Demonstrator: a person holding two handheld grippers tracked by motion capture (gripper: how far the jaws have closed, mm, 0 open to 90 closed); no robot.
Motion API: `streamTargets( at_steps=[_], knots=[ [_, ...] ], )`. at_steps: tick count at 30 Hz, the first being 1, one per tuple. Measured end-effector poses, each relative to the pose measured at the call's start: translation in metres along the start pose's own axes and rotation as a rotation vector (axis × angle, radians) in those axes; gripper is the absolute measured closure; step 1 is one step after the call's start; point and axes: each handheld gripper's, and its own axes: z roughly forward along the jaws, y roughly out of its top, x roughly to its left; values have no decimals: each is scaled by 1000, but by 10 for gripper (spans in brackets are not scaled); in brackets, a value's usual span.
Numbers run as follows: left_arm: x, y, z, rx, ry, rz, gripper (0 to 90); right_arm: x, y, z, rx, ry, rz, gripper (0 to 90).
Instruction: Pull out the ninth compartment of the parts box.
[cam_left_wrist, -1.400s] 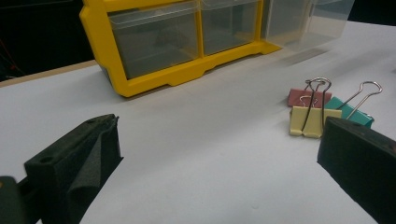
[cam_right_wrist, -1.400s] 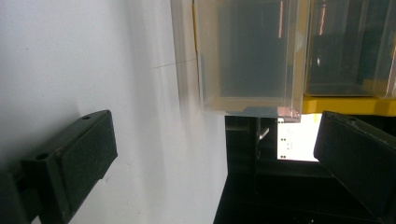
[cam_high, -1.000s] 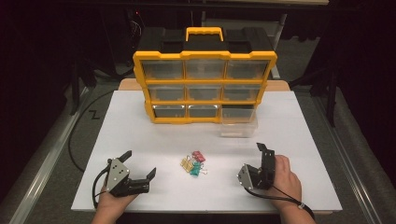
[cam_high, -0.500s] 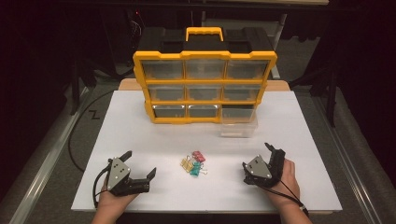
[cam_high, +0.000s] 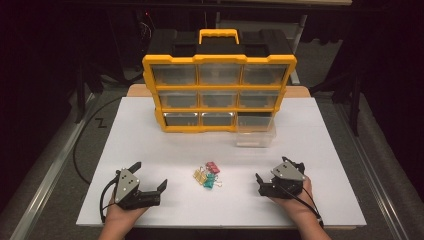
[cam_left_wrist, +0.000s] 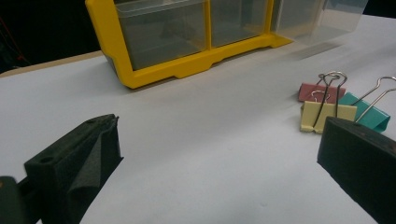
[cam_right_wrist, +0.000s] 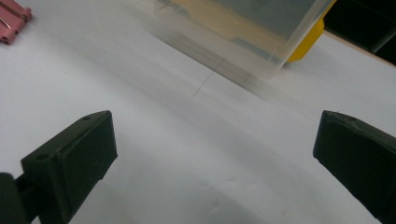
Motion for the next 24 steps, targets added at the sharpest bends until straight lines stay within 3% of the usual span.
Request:
streamTargets(
  at_steps=[3,9,12,16,24],
  knots=[
    [-2,1,0,-6,-3,7,3,0,0,0,-5,9,37,5],
    [-4,2,0,-17,-7,8,3,-6,0,-4,-48,51,156,5],
    [-3,2,2,-20,-7,4,3,-8,1,-7,-72,59,180,6],
    [-3,3,5,-11,-15,3,3,-9,2,-10,-67,70,193,5],
    [-4,5,6,-20,-28,16,3,-6,2,-10,-48,83,175,5]
  ],
)
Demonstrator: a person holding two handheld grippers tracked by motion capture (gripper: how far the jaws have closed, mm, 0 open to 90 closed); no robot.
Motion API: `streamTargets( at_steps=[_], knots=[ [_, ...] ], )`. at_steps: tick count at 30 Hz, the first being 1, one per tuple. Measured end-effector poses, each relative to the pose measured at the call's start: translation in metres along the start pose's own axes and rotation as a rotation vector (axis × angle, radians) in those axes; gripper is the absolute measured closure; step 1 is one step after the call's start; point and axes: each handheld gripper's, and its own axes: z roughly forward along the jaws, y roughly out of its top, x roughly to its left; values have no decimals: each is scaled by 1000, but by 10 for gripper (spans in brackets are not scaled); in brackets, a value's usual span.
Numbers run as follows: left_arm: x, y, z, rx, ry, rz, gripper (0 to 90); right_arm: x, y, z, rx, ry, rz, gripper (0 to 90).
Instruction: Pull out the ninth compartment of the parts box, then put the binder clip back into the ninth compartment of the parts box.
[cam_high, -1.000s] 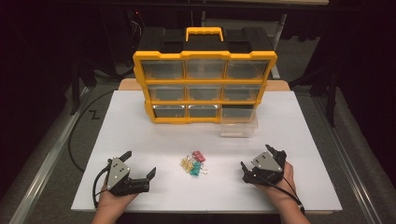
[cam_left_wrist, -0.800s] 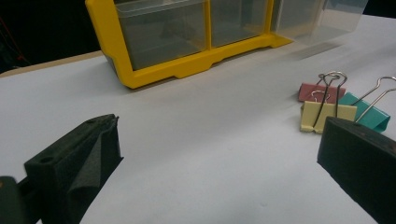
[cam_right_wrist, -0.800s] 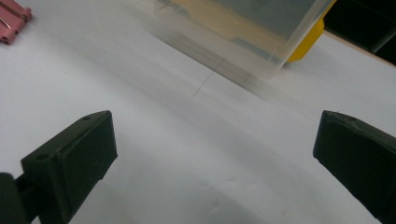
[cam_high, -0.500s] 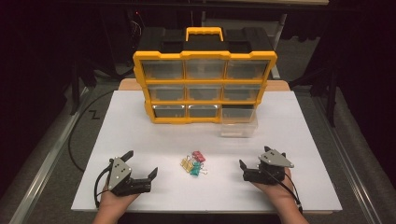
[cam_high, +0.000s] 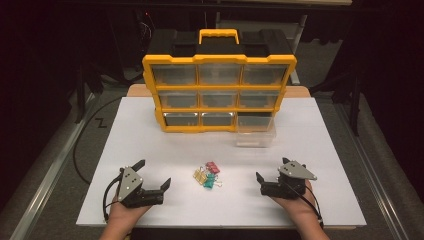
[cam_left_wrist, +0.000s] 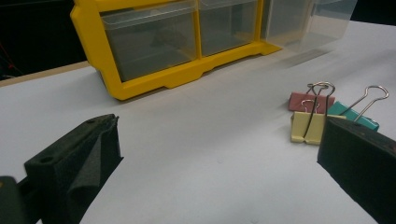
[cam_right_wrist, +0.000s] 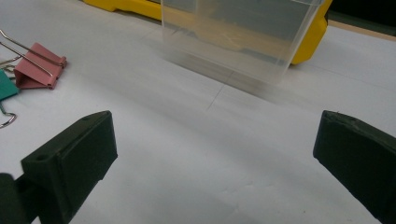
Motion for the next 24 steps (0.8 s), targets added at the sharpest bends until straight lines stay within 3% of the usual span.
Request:
streamTargets(
  at_steps=[8,15,24],
  knots=[
    [1,-1,1,4,-1,-8,3,1,1,5,28,21,-5,6],
    [1,-1,-3,2,4,-19,3,5,4,10,71,93,16,6],
    [-1,2,-2,-3,-2,6,3,21,7,16,90,170,-32,6]
  ],
)
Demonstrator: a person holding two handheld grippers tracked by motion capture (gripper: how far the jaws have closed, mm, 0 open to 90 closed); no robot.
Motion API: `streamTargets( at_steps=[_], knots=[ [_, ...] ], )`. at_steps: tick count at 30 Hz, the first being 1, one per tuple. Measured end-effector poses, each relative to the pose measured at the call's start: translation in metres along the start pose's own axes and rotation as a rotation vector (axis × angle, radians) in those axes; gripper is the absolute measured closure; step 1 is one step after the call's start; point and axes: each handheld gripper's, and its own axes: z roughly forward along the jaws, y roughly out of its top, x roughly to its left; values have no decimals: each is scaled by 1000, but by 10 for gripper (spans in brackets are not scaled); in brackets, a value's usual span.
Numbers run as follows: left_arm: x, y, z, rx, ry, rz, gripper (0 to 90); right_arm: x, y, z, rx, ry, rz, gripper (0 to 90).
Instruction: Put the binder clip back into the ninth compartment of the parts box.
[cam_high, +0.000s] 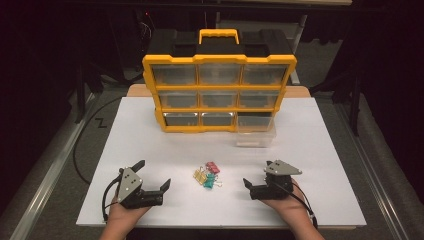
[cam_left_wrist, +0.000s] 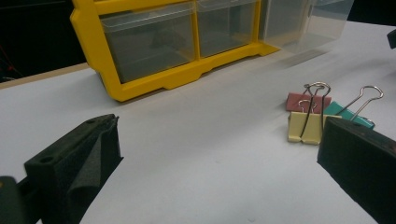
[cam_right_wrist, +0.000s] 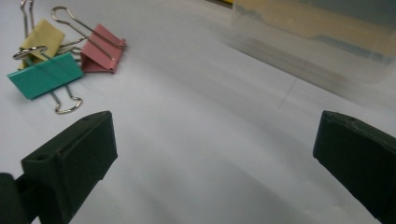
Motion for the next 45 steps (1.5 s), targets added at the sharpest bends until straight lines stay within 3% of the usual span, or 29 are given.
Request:
streamTargets(
  at_steps=[9,14,25,45],
  knots=[
    [1,-1,0,0,9,-10,3,20,8,12,8,61,-67,5],
    [1,-2,1,8,1,-6,3,27,12,17,6,101,-43,5],
    [0,-2,1,7,1,-3,3,43,20,27,1,159,-76,17],
    [0,-2,1,8,0,-4,3,66,38,43,-11,216,-74,7]
  ],
)
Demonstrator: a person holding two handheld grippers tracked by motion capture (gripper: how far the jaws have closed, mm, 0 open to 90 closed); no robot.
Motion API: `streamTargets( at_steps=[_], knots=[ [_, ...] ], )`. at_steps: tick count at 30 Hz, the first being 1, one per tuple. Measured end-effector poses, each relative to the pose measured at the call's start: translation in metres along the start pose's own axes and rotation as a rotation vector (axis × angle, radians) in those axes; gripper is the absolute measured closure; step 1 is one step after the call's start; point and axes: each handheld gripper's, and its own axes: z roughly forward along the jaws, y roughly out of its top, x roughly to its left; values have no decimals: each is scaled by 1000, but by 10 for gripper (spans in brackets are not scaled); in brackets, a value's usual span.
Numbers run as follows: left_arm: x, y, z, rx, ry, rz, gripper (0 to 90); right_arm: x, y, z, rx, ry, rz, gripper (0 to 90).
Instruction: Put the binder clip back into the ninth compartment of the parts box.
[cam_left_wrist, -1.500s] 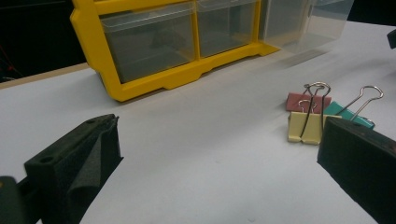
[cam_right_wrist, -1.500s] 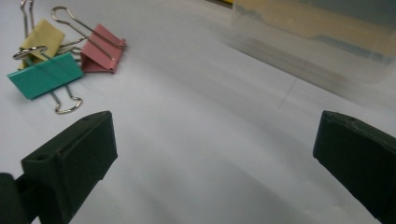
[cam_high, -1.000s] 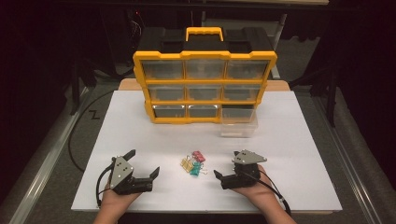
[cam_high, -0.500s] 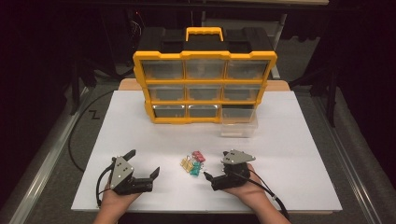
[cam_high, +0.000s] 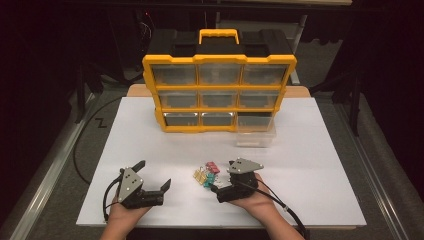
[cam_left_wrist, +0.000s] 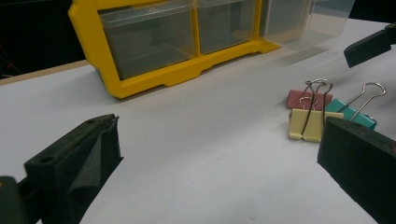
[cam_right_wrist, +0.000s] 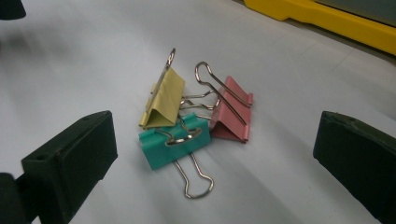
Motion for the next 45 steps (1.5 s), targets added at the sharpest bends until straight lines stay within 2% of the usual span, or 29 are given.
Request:
streamTargets(
  at_steps=[3,8,12,17,25,37,45],
  knots=[
    [0,0,0,-1,0,1,3,2,3,5,6,12,9,21],
    [0,0,-1,-4,1,-1,3,4,3,6,21,31,28,95],
    [1,0,-2,-7,0,-1,3,3,2,1,1,46,58,184],
    [0,0,-2,-10,-4,3,4,2,-4,-5,-9,92,101,298],
    [0,0,-2,-10,-5,4,4,1,-8,-7,-18,116,132,474],
    [1,0,-2,-10,-6,2,4,-4,-8,1,-14,154,191,620],
    [0,0,-2,-11,-10,6,4,-6,-7,4,-4,163,202,694]
  ],
)
